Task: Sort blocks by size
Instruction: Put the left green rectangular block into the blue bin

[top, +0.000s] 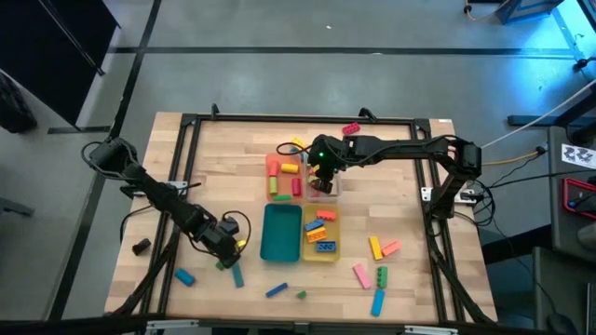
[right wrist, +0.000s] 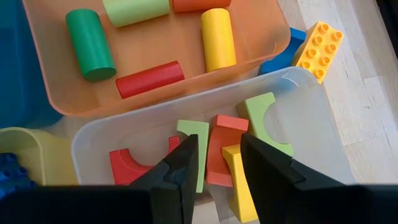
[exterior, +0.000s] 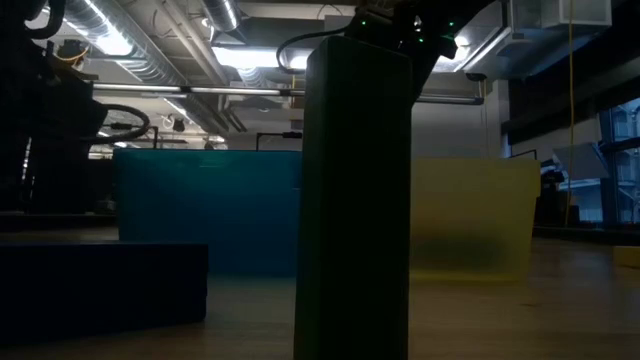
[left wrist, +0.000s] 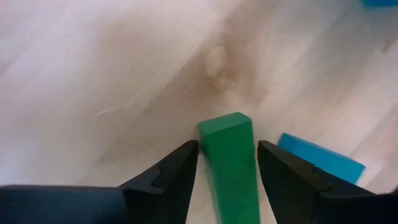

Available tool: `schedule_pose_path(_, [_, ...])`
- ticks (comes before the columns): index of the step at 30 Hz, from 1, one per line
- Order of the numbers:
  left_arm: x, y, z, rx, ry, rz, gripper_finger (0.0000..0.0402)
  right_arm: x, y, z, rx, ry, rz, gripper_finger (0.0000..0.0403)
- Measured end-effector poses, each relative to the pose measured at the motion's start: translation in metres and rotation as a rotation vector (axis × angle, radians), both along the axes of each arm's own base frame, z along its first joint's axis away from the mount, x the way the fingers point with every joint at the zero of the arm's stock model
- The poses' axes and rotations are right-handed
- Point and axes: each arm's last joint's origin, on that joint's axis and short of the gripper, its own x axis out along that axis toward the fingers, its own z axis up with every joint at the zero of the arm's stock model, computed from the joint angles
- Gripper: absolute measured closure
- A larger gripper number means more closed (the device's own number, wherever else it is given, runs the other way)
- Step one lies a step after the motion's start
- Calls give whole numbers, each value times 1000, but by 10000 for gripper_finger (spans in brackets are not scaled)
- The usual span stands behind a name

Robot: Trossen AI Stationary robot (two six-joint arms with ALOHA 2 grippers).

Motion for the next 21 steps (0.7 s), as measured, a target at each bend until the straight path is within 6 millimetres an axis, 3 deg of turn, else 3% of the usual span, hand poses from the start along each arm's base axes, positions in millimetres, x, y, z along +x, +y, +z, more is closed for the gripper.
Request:
schedule_pose_path(11, [-4, 4, 2, 30, 36, 50, 303, 0, 0, 0, 0, 0, 0, 281])
schedule_pose_path(21, [-11, 32, 18, 78, 31, 59, 311, 0, -1, 4, -29, 15, -18, 281])
